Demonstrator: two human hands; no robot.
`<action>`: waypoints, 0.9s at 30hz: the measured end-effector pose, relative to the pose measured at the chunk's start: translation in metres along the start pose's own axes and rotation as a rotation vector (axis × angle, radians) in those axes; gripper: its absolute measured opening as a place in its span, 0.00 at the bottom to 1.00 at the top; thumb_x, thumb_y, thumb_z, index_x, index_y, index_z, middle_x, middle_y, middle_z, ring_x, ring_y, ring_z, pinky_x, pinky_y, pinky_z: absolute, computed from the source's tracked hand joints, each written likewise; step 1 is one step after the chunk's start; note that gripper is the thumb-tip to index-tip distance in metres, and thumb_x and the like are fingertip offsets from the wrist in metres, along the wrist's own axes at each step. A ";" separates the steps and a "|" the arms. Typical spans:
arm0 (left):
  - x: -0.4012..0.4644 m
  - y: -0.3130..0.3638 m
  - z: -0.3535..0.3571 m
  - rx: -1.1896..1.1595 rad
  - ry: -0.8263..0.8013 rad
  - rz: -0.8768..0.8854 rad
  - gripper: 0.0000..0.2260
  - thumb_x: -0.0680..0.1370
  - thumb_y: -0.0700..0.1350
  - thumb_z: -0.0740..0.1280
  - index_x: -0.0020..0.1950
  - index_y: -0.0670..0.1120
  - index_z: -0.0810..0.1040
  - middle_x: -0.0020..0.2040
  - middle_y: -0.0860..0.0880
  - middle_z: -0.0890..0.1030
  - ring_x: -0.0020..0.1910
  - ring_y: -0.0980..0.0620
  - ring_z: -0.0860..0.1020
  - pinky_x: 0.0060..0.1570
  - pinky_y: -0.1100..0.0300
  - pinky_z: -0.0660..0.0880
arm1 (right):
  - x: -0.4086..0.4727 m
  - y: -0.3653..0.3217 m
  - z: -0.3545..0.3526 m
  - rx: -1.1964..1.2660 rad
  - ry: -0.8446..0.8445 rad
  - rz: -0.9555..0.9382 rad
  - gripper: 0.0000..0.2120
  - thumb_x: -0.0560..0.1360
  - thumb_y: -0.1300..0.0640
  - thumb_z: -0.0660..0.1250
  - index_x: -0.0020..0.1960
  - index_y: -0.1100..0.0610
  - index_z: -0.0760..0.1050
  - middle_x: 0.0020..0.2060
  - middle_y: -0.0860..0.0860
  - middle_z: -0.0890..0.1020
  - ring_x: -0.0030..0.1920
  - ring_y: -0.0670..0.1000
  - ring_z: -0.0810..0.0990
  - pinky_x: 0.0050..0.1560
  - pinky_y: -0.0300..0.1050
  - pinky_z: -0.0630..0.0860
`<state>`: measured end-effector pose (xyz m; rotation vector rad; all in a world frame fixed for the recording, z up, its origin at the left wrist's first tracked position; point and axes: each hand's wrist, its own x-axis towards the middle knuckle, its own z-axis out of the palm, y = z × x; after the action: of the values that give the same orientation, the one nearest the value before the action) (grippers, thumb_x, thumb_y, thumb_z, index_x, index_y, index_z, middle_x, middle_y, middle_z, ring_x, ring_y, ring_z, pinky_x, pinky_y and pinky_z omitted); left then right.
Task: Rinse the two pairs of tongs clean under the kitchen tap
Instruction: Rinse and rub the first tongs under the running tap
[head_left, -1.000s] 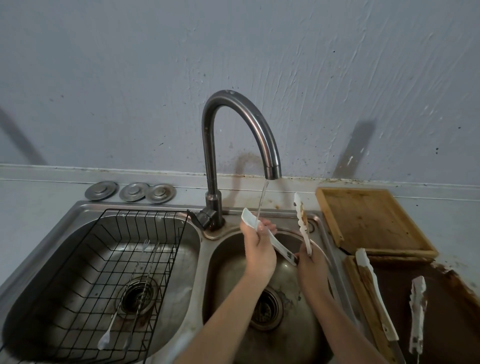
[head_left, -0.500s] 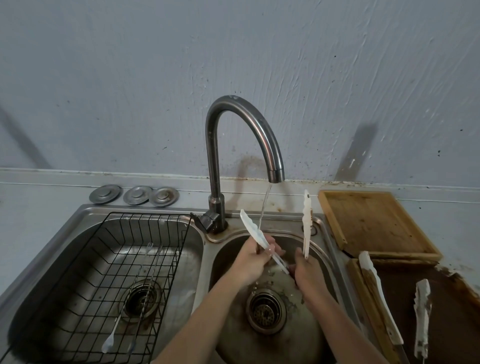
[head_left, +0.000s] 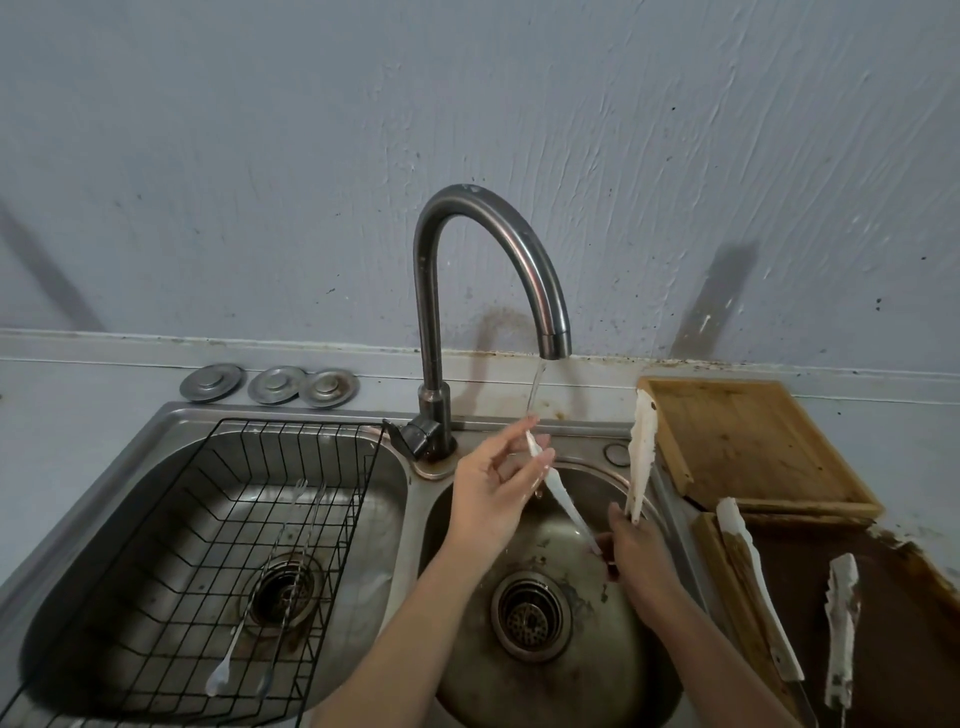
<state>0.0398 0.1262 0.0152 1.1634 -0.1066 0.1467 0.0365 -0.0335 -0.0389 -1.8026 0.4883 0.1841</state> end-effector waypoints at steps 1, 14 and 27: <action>-0.002 0.000 0.000 0.020 -0.019 0.007 0.15 0.73 0.30 0.67 0.55 0.45 0.79 0.43 0.49 0.84 0.50 0.49 0.82 0.49 0.61 0.80 | 0.000 0.001 -0.002 0.014 0.012 -0.005 0.18 0.80 0.50 0.53 0.45 0.62 0.73 0.35 0.57 0.78 0.32 0.53 0.74 0.32 0.47 0.71; 0.016 0.001 -0.028 -0.117 0.295 -0.165 0.09 0.77 0.37 0.63 0.55 0.45 0.78 0.38 0.47 0.85 0.39 0.49 0.84 0.33 0.59 0.81 | -0.021 -0.021 -0.043 -0.046 -0.612 -0.213 0.09 0.71 0.65 0.68 0.51 0.57 0.79 0.46 0.49 0.84 0.41 0.47 0.81 0.42 0.40 0.77; 0.007 -0.016 -0.018 0.486 0.037 -0.383 0.14 0.80 0.43 0.59 0.65 0.43 0.72 0.57 0.46 0.79 0.51 0.53 0.78 0.49 0.61 0.74 | -0.014 -0.073 -0.018 0.319 -0.372 -0.419 0.09 0.76 0.61 0.61 0.56 0.59 0.71 0.41 0.57 0.85 0.41 0.56 0.84 0.42 0.42 0.82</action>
<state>0.0496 0.1369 -0.0054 1.6416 0.1966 -0.1549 0.0519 -0.0316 0.0359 -1.4739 -0.1233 0.1365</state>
